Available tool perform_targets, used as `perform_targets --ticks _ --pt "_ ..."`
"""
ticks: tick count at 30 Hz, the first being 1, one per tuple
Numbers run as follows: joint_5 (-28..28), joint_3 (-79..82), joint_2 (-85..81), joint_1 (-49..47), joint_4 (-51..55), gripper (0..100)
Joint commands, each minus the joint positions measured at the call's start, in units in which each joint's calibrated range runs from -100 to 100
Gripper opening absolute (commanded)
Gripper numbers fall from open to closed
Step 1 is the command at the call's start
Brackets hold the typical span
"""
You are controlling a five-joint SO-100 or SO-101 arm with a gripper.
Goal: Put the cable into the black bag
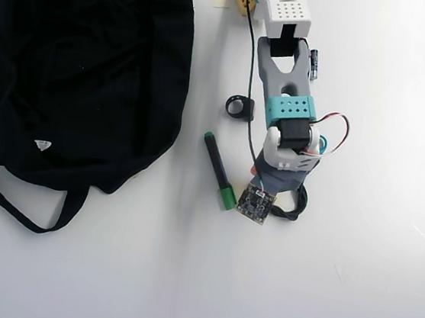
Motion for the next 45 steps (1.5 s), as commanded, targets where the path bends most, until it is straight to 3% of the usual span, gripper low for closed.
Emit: perform_targets --ticks 1,11,15,35,45 --pt "0.36 0.11 0.18 -0.52 0.90 7" --pt "0.83 -0.16 0.18 -0.52 0.90 7" --pt "0.83 -0.25 0.18 -0.52 0.81 2" --pt "2.24 -5.82 -1.15 -0.75 0.99 2" --pt "4.60 -14.26 -1.15 -0.82 9.17 2"
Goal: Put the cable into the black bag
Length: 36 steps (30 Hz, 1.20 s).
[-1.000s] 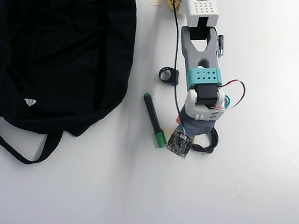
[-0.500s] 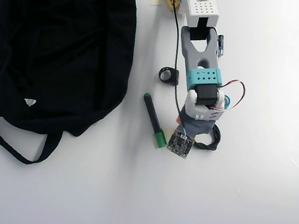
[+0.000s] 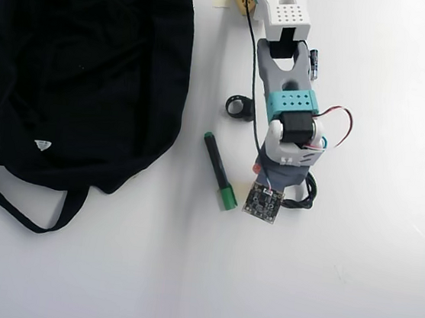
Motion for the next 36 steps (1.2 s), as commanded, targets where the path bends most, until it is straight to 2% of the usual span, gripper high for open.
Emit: perform_targets --ticks 1,8,18,36 --pt "1.31 -5.21 -1.73 -0.82 2.82 2" --pt "2.77 -9.07 -1.73 -0.75 7.73 2" --pt "5.40 -8.09 -3.47 -0.75 8.07 2" --pt "7.49 21.20 -26.04 0.67 8.07 2"
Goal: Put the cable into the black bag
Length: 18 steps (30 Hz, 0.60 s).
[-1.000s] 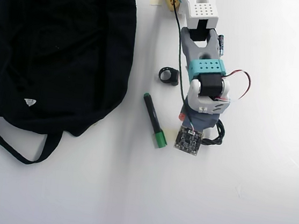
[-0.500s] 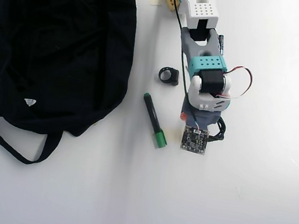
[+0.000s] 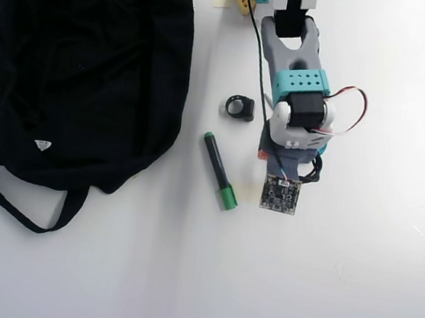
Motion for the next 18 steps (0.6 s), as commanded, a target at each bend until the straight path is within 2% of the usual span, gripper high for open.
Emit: perform_targets --ticks 1,9,18 --pt "1.11 5.05 -9.77 0.90 1.54 2" --pt "1.74 19.70 -23.05 3.22 1.54 2" --pt "1.74 33.54 -36.66 12.12 1.54 2"
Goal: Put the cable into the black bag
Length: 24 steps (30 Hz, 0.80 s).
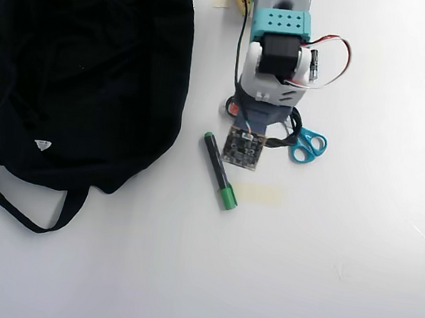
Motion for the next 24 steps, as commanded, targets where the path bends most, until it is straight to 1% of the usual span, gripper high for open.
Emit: perform_targets --ticks 1,4,13,18,19,22,24 --pt "0.23 1.63 -7.02 5.01 1.46 2" --pt "1.49 1.36 -7.77 8.38 1.46 2" --pt "2.59 0.37 -7.85 21.91 1.11 2" --pt "4.21 -4.39 -7.85 31.79 1.03 2" --pt "4.11 -7.99 -7.77 35.82 1.03 2" --pt "4.27 -12.66 -6.44 43.15 0.94 2" --pt "4.11 -12.75 -6.44 48.99 -2.33 2"
